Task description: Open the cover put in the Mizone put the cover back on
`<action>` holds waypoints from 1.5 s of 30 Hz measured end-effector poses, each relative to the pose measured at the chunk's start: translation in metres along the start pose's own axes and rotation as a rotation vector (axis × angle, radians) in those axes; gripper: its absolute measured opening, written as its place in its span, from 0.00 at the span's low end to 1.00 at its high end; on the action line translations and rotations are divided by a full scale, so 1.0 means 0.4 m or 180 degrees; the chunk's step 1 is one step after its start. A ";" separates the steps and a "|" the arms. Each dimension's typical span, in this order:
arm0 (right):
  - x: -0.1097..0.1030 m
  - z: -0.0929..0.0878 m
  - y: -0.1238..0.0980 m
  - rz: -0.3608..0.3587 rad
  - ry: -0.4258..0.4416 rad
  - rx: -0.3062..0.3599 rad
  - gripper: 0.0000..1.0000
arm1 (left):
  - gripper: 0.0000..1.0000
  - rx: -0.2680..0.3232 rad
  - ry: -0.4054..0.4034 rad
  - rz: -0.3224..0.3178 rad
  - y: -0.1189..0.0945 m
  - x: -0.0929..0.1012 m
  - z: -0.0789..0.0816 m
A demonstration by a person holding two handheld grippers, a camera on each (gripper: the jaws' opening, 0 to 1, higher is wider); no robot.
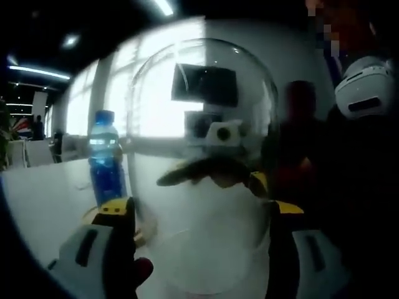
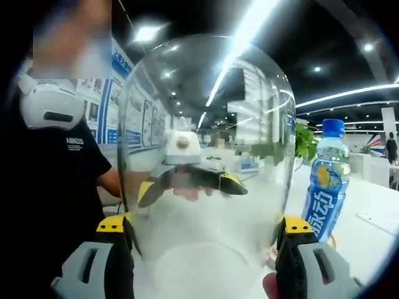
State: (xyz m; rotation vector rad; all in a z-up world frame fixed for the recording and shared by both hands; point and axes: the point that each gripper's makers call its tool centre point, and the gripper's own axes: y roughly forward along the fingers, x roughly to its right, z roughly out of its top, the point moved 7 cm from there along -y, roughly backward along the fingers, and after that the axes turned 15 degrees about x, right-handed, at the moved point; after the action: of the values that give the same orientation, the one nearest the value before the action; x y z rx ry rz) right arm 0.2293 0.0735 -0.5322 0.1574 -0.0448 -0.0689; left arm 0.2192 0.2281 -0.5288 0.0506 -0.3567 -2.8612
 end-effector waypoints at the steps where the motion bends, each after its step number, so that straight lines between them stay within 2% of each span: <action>1: 0.000 0.000 0.000 0.0003 0.0001 0.0002 0.89 | 0.76 0.0011 -0.0003 -0.0015 -0.001 -0.003 -0.002; 5: 0.005 -0.003 0.002 0.0034 0.0019 0.0039 0.90 | 0.77 0.0048 -0.0028 -0.0043 0.001 -0.007 -0.003; 12: 0.008 -0.004 0.004 0.0072 0.0037 0.0035 0.90 | 0.79 0.0001 -0.0030 -0.0098 0.015 -0.014 -0.006; 16: 0.009 -0.009 0.000 0.0065 0.0045 0.0140 0.90 | 0.81 0.0052 -0.0087 -0.0114 0.020 -0.009 -0.007; 20: 0.009 -0.009 0.003 0.0081 0.0053 0.0175 0.90 | 0.81 0.0119 -0.0087 -0.0094 0.020 -0.008 -0.008; 28: 0.012 -0.007 0.000 0.0053 0.0045 0.0160 0.90 | 0.81 0.0055 -0.0065 -0.0066 0.031 0.001 -0.007; 31: 0.016 -0.012 -0.001 0.0042 0.0056 0.0235 0.90 | 0.82 0.0027 -0.0051 -0.0046 0.033 0.000 -0.008; 38: 0.016 -0.010 0.004 0.0085 0.0070 0.0287 0.90 | 0.84 0.0105 -0.0029 0.0002 0.038 0.009 -0.013; 42: 0.015 -0.008 0.005 0.0077 0.0061 0.0247 0.90 | 0.83 0.0117 -0.0023 -0.0023 0.038 0.007 -0.013; 45: 0.017 -0.004 0.008 0.0088 0.0053 0.0128 0.90 | 0.83 0.0107 -0.0035 -0.0059 0.035 0.005 -0.012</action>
State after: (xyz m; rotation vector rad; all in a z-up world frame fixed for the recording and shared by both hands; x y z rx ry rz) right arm 0.2362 0.0766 -0.5329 0.1973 -0.0318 -0.0391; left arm 0.2212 0.2132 -0.5300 0.0447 -0.4088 -2.8747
